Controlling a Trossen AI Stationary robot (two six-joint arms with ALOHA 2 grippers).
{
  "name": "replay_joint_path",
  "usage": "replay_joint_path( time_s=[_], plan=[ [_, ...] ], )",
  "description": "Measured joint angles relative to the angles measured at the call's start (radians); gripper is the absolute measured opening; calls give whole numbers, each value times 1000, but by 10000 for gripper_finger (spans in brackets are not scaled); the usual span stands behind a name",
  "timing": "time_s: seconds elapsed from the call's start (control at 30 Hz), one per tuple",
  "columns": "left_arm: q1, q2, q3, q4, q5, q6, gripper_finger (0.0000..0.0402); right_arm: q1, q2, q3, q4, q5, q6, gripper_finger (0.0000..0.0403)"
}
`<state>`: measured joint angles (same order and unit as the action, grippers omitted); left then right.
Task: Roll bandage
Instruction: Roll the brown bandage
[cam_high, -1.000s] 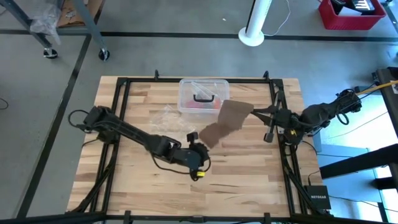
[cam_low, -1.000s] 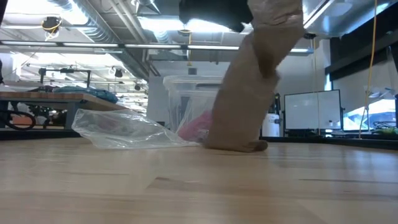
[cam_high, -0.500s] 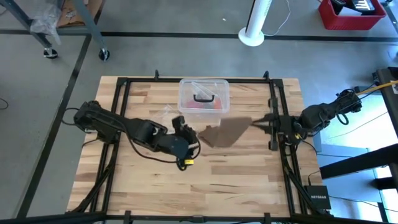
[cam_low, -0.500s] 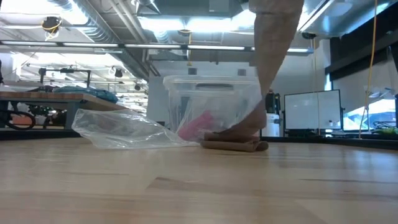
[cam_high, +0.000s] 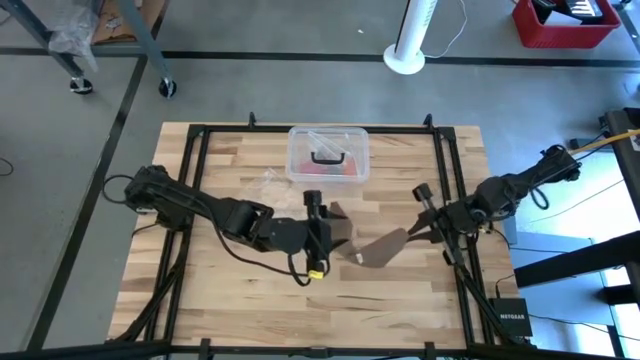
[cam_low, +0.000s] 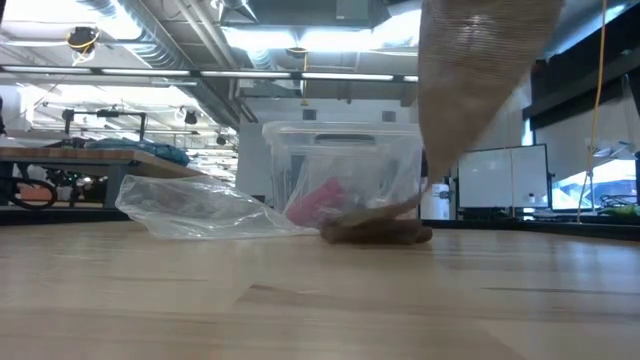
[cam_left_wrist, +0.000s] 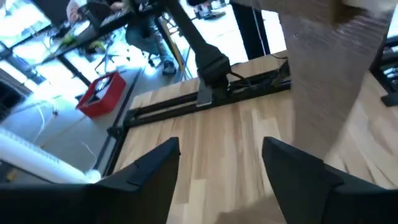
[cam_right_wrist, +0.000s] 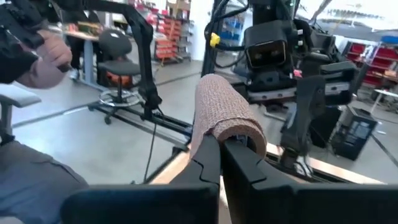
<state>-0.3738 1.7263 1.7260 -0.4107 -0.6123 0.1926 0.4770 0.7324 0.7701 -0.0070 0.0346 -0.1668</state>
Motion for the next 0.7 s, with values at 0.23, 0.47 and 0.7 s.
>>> replay_joint_path(
  time_s=[0.23,0.47,0.7],
  plan=[
    [-29,12,-1,111,-1,129,223,-126,-1,-150,245,-165,91,5],
    [-40,12,-1,200,1,224,223,-247,28,-249,479,-343,218,5],
    [-30,29,-1,279,58,335,223,-270,98,-252,589,-393,241,5]
  ],
)
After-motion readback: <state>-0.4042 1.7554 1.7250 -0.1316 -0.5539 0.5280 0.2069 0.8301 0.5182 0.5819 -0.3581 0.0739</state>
